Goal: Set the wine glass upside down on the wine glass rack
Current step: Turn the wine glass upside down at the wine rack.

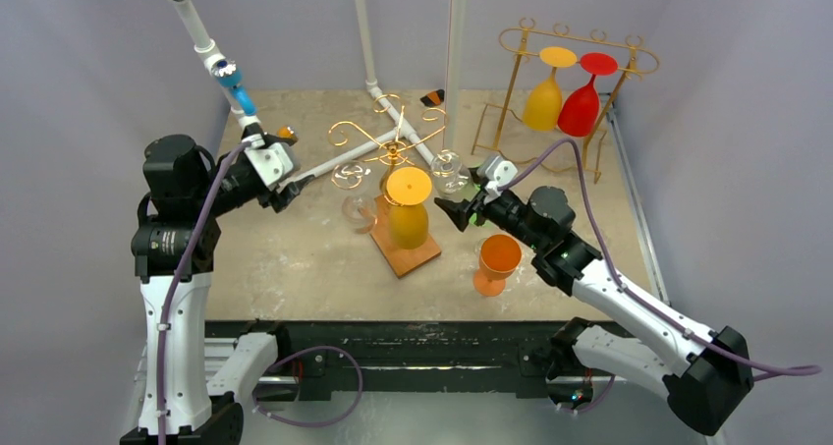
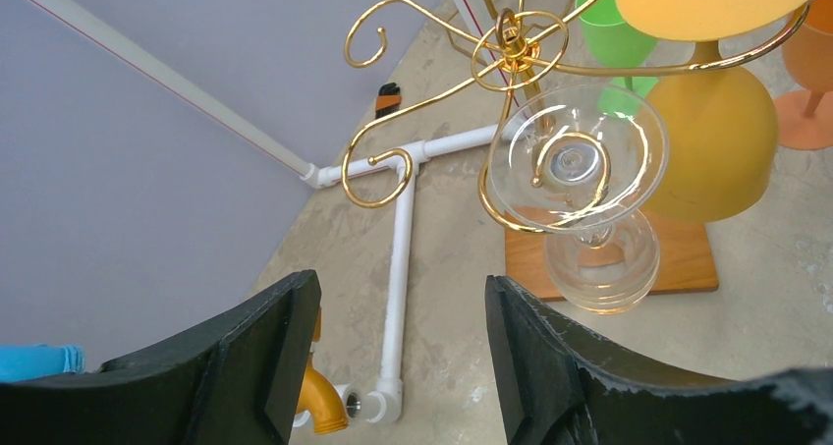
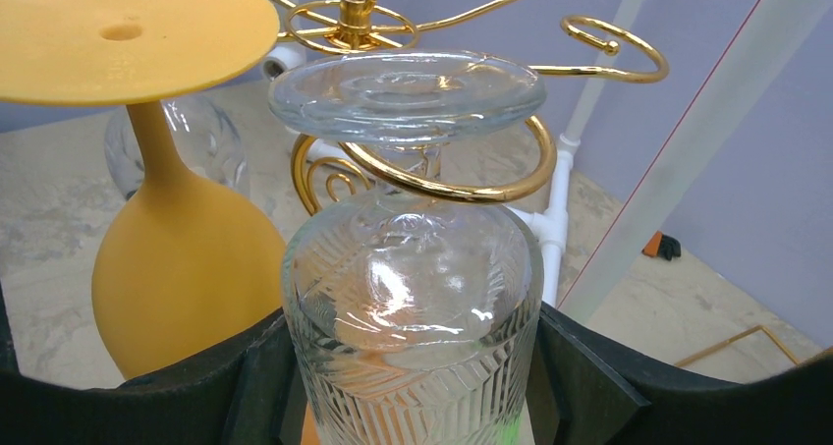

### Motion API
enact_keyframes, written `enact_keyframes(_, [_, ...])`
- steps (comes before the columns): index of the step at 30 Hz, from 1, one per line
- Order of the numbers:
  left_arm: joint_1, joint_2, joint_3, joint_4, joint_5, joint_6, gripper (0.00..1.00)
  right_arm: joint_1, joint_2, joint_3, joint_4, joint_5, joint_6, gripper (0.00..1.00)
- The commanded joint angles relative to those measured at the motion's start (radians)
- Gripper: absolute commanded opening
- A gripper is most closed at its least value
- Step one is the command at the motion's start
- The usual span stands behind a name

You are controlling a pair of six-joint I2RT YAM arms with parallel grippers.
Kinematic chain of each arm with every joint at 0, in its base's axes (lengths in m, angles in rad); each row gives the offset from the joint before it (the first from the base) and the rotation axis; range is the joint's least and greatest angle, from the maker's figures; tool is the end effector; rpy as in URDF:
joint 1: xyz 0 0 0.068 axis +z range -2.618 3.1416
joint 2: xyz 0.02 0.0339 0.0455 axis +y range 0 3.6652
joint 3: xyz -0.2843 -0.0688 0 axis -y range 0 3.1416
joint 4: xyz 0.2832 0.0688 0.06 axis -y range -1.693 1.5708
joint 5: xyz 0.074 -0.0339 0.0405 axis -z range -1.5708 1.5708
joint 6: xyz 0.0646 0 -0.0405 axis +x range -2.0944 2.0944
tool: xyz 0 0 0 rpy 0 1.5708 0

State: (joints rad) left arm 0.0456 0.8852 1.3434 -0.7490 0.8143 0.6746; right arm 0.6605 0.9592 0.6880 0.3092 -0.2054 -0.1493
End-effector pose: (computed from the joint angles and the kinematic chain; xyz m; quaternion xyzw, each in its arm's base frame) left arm 0.1828 -0.0387 0.4787 0.4527 0.6272 -0.1040 0.6251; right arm 0.2153 0.1839 0.3334 -0.3397 0.6050 0.2500 0.6754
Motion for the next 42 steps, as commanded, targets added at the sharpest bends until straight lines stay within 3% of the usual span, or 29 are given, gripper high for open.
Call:
enact_keyframes(1, [0.005,-0.011,-0.01,0.011,0.001,0.013,0.66,-0.008,-0.049,-0.011,0.129,0.066,0.032,0.0])
enact_keyframes(14, [0.005,-0.012,-0.011,0.013,0.002,0.015,0.66,-0.019,-0.031,-0.011,0.125,0.13,0.061,0.0])
enact_keyframes(42, [0.005,-0.026,-0.021,0.001,0.016,0.039,0.65,-0.027,0.064,0.039,0.143,0.094,0.184,0.01])
